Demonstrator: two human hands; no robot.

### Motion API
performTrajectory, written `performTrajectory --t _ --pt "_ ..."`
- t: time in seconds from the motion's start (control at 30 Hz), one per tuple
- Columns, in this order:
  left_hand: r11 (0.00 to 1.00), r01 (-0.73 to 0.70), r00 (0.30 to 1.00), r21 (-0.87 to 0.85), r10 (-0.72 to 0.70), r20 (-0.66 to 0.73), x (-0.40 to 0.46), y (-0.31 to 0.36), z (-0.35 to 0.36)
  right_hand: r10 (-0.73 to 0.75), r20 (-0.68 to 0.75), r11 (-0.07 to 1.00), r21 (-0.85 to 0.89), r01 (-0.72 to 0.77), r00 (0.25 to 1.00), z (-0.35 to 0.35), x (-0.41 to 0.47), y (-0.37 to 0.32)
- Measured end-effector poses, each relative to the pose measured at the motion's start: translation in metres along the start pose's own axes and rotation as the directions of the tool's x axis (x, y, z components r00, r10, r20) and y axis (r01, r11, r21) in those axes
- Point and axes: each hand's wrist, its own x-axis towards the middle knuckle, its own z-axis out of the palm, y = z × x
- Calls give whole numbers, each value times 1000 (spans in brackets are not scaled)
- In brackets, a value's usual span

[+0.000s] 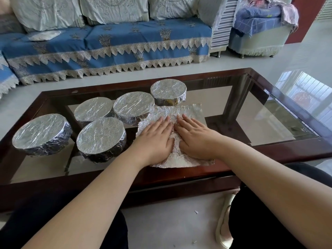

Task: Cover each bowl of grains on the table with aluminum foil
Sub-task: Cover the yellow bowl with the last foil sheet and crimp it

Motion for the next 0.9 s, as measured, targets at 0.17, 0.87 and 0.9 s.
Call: performTrajectory --t 0.17,0.87,0.9 --pt "1000 -8 1000 17 8 13 -2 0 2 17 39 998 -64 -14 999 6 0 -1" --pt "998 -48 998 49 49 -27 -2 1 2 -28 -191 984 167 61 981 3 4 5" --pt "998 -44 999 41 45 -30 -2 1 2 -23 -179 984 170 54 984 3 7 5"
